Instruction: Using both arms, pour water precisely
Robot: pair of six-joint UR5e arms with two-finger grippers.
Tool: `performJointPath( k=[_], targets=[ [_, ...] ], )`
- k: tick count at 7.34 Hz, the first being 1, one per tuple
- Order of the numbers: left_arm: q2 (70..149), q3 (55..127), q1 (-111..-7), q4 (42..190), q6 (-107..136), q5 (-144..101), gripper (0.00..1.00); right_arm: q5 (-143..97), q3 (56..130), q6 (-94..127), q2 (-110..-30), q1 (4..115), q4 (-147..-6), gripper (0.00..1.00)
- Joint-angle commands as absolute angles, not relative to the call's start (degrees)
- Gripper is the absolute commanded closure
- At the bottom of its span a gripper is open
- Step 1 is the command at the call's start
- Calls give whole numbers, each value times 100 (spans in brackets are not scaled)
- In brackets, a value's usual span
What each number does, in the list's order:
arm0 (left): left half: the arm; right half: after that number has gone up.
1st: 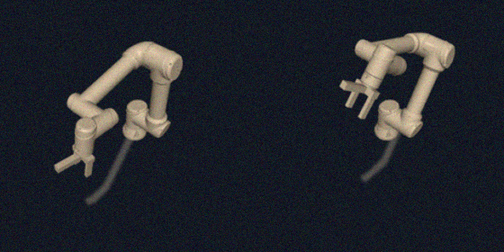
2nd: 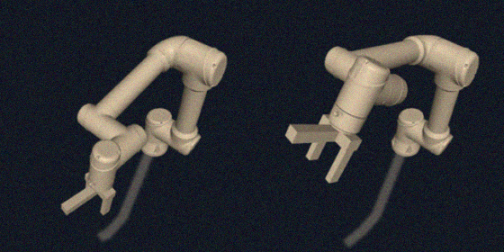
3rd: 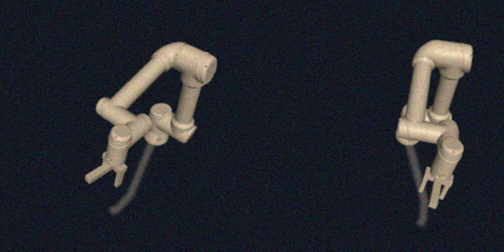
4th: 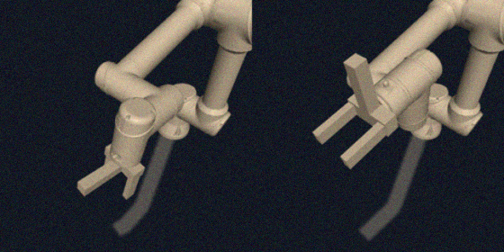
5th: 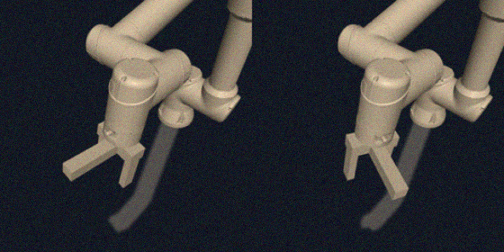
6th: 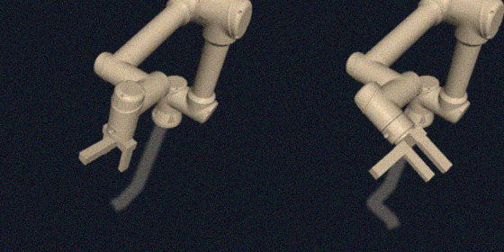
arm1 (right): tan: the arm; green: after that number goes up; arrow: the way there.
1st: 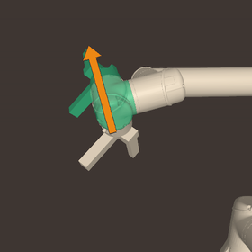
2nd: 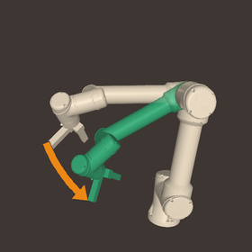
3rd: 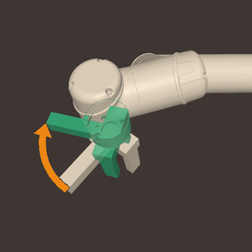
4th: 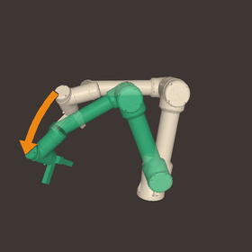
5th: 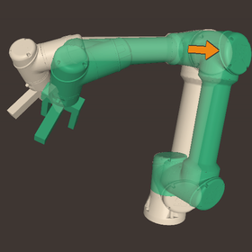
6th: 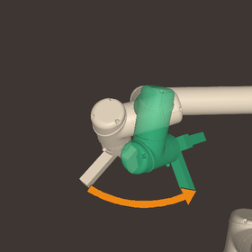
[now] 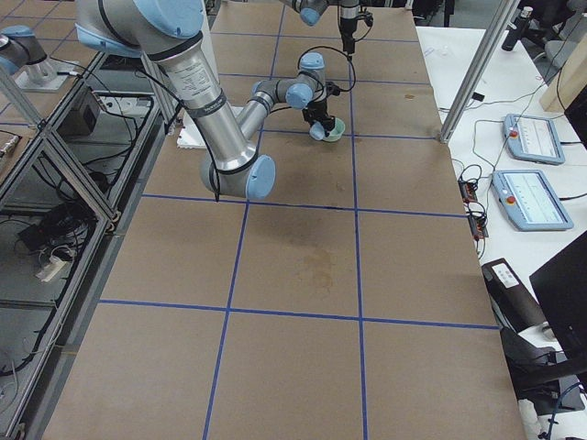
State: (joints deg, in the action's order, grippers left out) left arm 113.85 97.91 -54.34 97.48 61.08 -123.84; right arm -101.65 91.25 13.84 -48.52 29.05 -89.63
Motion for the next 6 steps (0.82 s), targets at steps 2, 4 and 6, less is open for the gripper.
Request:
performJointPath(
  k=[2,4,6],
  targets=[
    [11320,9791,-5440,9765,6108,-12393,0,-10178,9035,1354,-4527,2909,-9544,100],
    [11312,9791,-5440,9765,6108,-12393,0,-10169,9026,1284,-4448,2909,-9728,100],
    [11312,9791,-5440,9756,6108,-12393,0,-10160,9026,1196,-4289,2909,-10037,100]
  ],
)
